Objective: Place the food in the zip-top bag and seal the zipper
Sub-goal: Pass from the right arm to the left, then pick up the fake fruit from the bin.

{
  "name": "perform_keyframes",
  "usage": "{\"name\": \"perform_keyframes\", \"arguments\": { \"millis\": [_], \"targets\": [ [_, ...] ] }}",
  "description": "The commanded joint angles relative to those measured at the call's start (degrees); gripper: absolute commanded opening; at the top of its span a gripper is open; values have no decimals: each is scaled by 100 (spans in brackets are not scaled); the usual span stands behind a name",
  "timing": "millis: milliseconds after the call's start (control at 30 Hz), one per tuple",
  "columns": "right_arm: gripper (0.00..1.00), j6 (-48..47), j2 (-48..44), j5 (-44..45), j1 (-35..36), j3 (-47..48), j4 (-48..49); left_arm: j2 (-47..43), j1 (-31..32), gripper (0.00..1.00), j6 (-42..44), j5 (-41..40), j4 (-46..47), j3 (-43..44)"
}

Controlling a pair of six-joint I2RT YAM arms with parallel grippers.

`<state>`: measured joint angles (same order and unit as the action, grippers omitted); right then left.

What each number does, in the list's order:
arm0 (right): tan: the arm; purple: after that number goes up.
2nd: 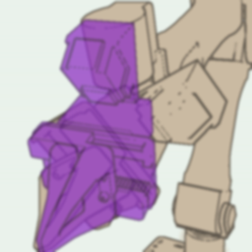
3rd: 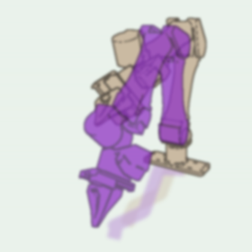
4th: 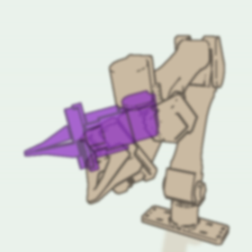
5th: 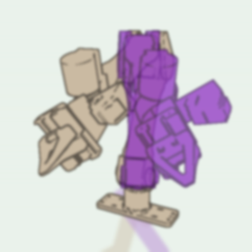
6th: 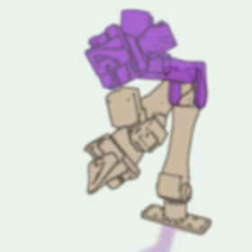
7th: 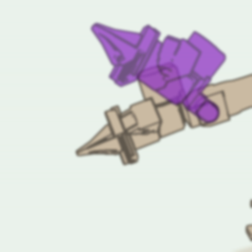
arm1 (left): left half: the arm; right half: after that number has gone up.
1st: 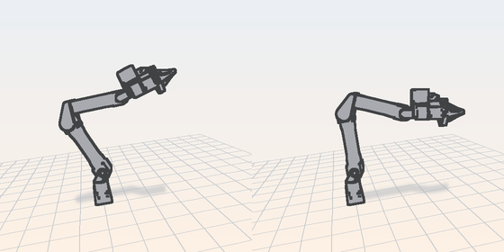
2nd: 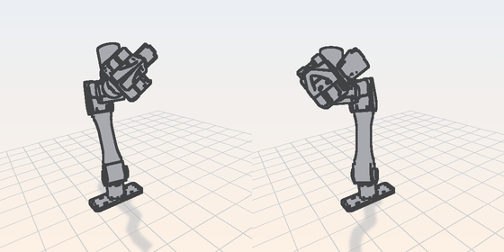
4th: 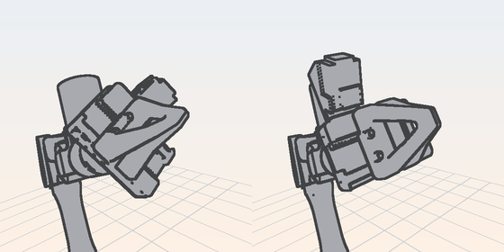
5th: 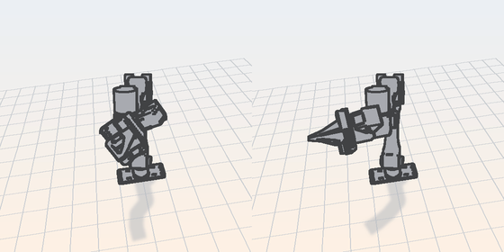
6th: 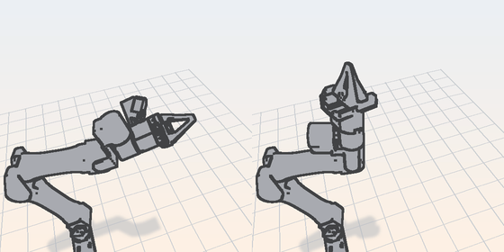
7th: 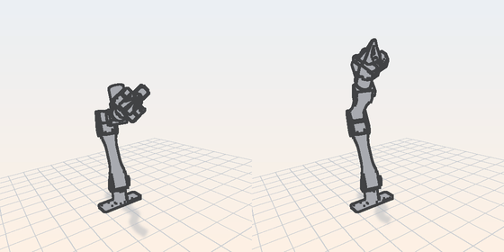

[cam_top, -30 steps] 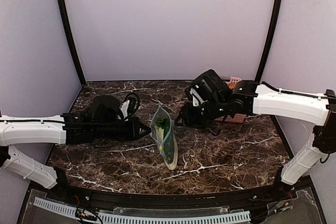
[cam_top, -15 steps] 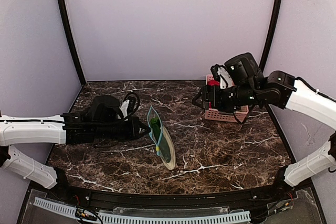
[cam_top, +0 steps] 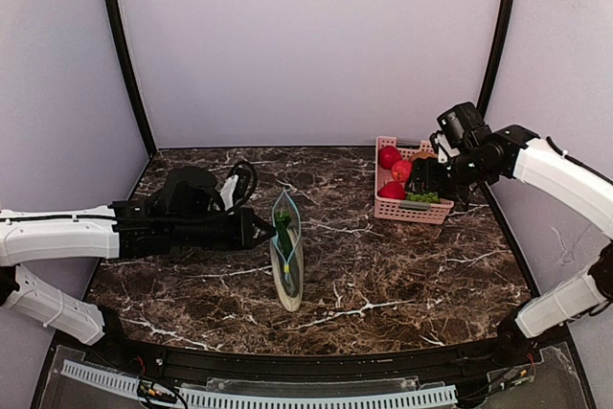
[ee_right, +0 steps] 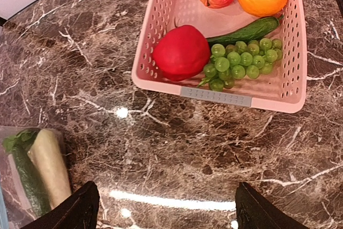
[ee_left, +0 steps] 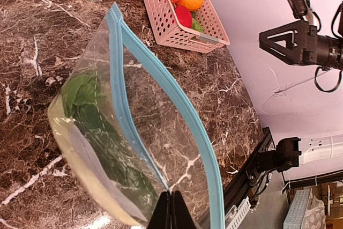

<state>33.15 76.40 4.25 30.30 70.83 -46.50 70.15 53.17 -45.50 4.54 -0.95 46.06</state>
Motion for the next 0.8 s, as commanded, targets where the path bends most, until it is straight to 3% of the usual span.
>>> {"name": "perform_keyframes", "arguments": {
  "millis": [0,133,300,633,767],
  "targets": [
    [85,-487,291,-384,-510,-204,358,-96,-86,1,377,188,-85,306],
    [85,-887,645,-914,-827,-178,634,-81,-152,1,386,276,-207,323],
    [81,-1210,1223,-868,-1026,24,676,-171,-223,1,304,306,-173,157],
    [66,-1574,2106,-856,-1593,414,961,-207,-285,1,277,393,-184,81],
    [65,-1900,2552,-874,-1623,679,1064,-222,-300,1,272,389,-195,70]
  ]
}}
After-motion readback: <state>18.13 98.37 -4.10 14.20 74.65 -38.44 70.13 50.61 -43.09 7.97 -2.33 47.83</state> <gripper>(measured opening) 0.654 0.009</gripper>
